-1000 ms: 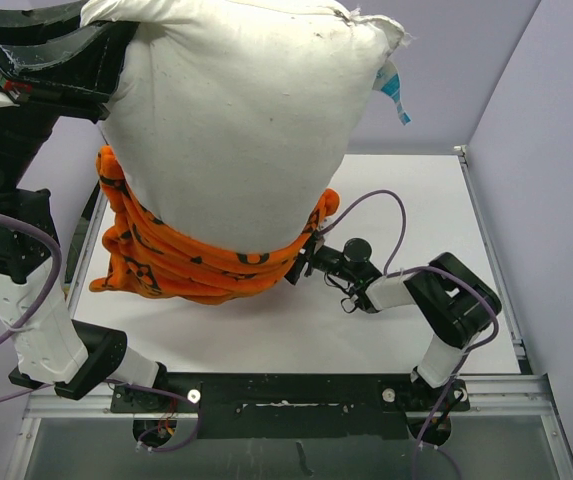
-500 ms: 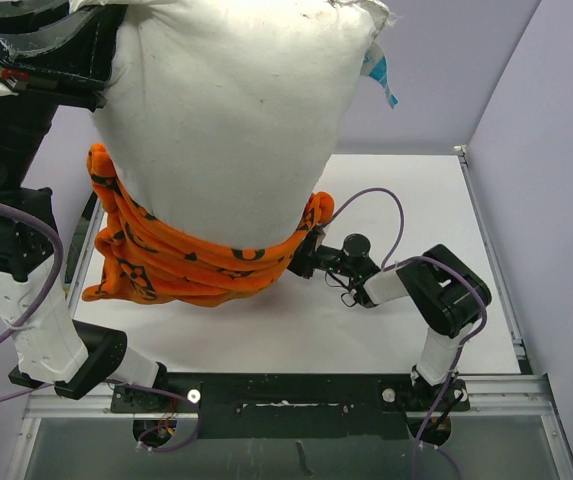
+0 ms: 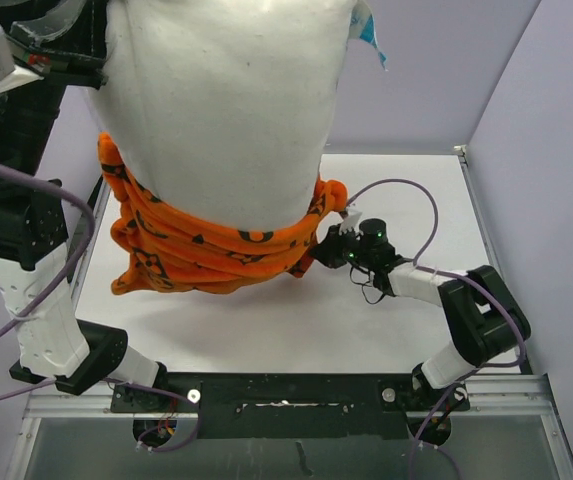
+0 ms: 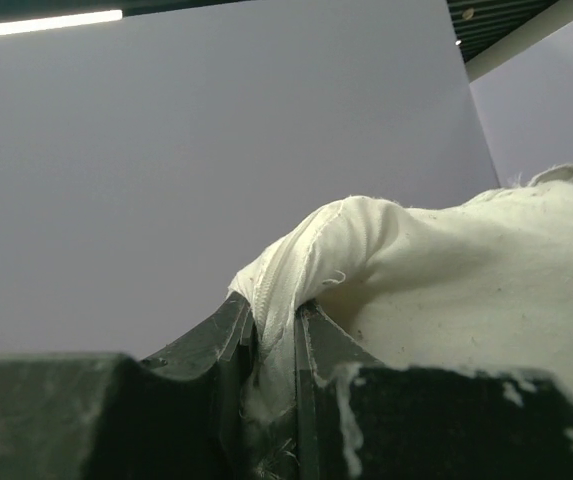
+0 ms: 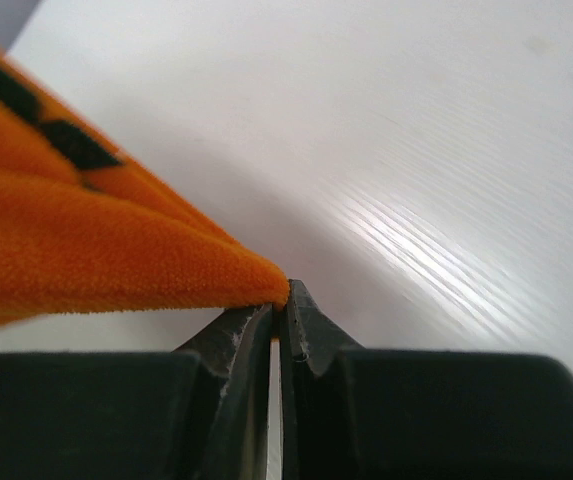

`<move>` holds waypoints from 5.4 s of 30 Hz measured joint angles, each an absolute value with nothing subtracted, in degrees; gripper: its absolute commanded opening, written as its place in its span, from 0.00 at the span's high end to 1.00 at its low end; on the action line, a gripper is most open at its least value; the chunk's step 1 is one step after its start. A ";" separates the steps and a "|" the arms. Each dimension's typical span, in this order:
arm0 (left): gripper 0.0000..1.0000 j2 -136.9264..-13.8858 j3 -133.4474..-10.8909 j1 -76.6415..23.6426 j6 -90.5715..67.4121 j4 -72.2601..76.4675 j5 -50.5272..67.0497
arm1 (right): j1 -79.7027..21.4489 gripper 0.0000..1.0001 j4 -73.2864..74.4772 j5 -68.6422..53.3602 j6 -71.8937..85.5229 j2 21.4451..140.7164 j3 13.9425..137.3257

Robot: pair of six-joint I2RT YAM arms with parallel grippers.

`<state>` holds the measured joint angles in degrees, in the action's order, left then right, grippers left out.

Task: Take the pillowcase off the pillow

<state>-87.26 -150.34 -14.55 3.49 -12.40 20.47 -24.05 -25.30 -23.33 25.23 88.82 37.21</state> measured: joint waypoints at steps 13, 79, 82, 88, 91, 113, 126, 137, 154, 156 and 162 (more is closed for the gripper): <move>1.00 -95.42 -146.78 -14.94 25.96 -12.75 11.84 | -10.24 1.00 17.54 -5.56 33.12 80.14 45.45; 1.00 -90.63 -117.99 0.30 8.36 -14.98 -2.94 | -73.34 0.02 20.73 37.56 19.55 122.74 95.53; 1.00 -90.63 -118.15 0.32 8.25 -15.33 -2.74 | -71.94 0.05 20.99 37.69 20.25 128.22 99.15; 1.00 -90.65 -119.85 0.30 7.70 -17.43 -2.20 | -67.83 0.10 21.52 37.76 20.91 135.04 106.28; 1.00 -90.65 -121.30 0.30 7.25 -19.18 -1.69 | -66.04 0.13 21.41 37.54 21.65 137.21 109.38; 1.00 -90.70 -129.08 -2.79 5.13 -28.34 -0.21 | -68.18 0.28 2.00 42.68 33.30 137.36 101.51; 1.00 -90.98 -132.27 -3.40 5.39 -31.55 -0.21 | -67.31 1.00 -1.89 46.22 35.22 136.99 99.88; 1.00 -96.09 -140.00 -1.56 9.32 -33.45 1.93 | -67.46 1.00 -5.67 52.69 37.58 109.51 60.66; 1.00 -105.36 -146.76 10.85 11.60 -34.35 8.12 | -77.32 1.00 73.28 61.41 112.29 94.35 50.74; 1.00 -107.79 -148.73 11.51 12.71 -34.09 7.73 | -77.47 1.00 76.60 61.39 114.39 91.26 49.95; 1.00 -112.68 -152.99 11.68 15.70 -32.71 6.00 | -78.89 1.00 82.52 59.92 117.23 78.37 44.45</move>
